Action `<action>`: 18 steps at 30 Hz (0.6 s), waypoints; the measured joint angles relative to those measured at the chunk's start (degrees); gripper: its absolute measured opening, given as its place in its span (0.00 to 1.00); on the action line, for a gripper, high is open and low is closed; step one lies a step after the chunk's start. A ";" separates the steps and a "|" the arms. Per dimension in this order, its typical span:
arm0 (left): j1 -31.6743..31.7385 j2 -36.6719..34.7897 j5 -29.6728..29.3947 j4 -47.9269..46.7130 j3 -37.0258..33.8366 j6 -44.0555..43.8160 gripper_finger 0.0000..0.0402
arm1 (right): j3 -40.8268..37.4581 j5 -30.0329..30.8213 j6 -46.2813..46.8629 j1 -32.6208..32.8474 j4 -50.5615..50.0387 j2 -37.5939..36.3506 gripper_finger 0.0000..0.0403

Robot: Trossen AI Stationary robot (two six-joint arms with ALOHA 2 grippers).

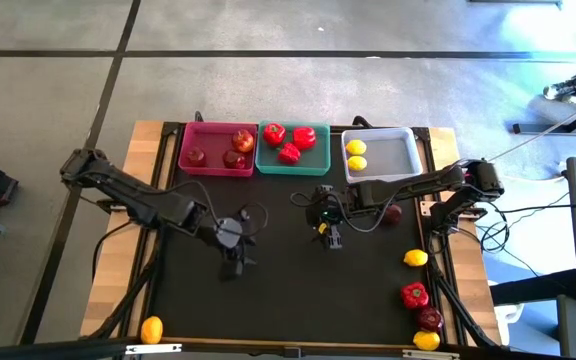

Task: Sort produce into baskets
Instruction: Put the lemon into the white bin

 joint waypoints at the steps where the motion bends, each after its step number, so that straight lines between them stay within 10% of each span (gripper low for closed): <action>1: -0.95 0.00 -0.19 -0.96 0.57 -1.68 0.66 | 0.00 0.00 0.00 0.00 0.00 0.00 0.86; 18: -11.24 9.16 0.47 -7.90 10.03 -18.20 0.66 | 0.00 0.42 -4.16 0.00 4.52 0.02 0.86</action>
